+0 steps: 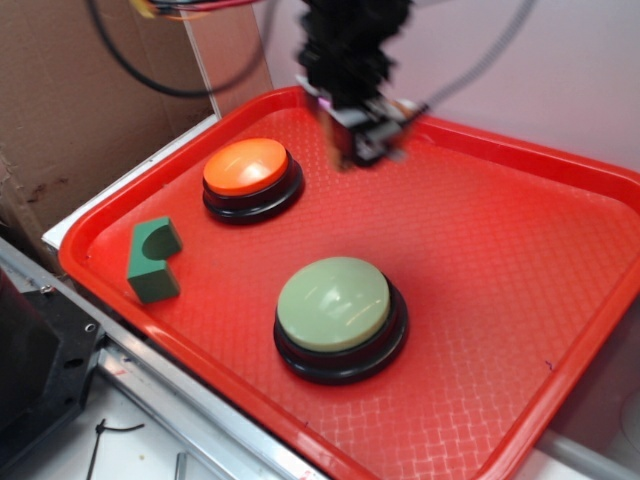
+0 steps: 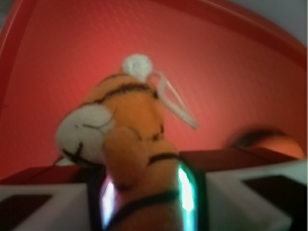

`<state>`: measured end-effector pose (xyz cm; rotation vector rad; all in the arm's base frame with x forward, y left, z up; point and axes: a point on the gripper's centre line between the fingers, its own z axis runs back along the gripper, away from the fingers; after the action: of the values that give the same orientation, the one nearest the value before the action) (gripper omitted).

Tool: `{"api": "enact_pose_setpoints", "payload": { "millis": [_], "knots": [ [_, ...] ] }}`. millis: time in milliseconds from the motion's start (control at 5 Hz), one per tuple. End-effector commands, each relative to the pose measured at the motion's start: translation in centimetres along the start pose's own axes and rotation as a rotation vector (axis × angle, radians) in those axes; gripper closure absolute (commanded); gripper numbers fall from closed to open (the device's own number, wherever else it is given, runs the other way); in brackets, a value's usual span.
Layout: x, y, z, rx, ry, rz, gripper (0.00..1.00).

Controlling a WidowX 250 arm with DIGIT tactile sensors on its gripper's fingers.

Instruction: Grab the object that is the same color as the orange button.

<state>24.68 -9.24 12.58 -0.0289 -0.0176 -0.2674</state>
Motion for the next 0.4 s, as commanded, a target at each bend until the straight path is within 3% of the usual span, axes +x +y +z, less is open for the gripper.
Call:
{"api": "enact_pose_setpoints", "payload": {
  "millis": [0, 200],
  "knots": [
    [-6.0, 3.4, 6.5, -0.044, -0.136, 0.182, 1.00],
    [-7.6, 4.4, 6.9, -0.014, -0.159, 0.221, 1.00]
  ]
}}
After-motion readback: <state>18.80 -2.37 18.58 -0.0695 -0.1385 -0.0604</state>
